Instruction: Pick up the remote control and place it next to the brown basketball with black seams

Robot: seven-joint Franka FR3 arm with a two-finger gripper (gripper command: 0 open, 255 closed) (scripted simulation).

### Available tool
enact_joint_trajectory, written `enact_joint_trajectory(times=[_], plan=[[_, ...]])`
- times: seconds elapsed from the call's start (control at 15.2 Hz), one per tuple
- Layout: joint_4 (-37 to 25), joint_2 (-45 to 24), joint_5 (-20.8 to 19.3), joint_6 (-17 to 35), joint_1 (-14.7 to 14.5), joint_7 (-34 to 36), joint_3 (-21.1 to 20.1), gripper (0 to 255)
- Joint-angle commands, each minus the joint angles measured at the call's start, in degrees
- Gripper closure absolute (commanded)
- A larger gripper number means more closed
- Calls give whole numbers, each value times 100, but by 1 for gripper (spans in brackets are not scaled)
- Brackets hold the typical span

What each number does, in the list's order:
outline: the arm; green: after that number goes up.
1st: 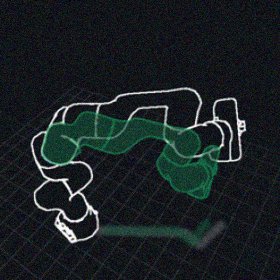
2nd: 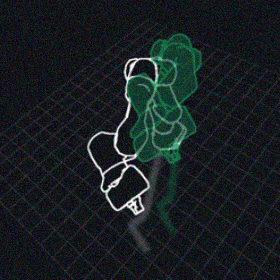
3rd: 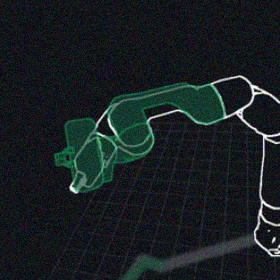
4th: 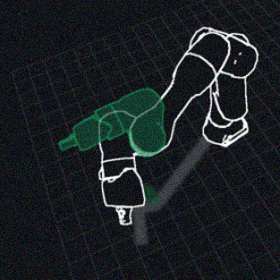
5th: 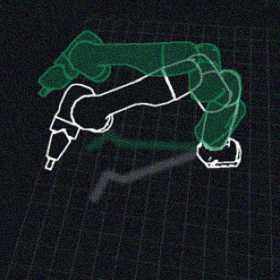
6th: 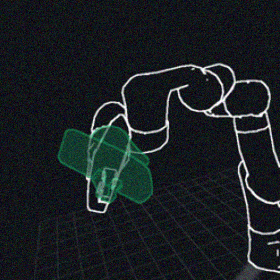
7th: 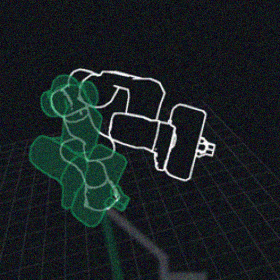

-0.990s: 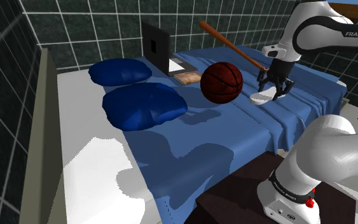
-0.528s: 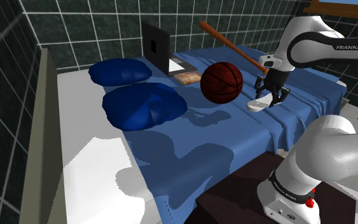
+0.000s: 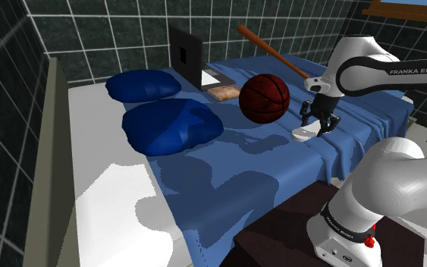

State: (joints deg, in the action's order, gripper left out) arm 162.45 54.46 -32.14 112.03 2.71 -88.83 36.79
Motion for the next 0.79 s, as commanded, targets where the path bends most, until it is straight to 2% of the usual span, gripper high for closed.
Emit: enact_joint_trajectory(times=[0.0,0.73], plan=[[108,-88,-87,198,10,21,95,255],[594,-772,-619,1350,47,119,685,255]])
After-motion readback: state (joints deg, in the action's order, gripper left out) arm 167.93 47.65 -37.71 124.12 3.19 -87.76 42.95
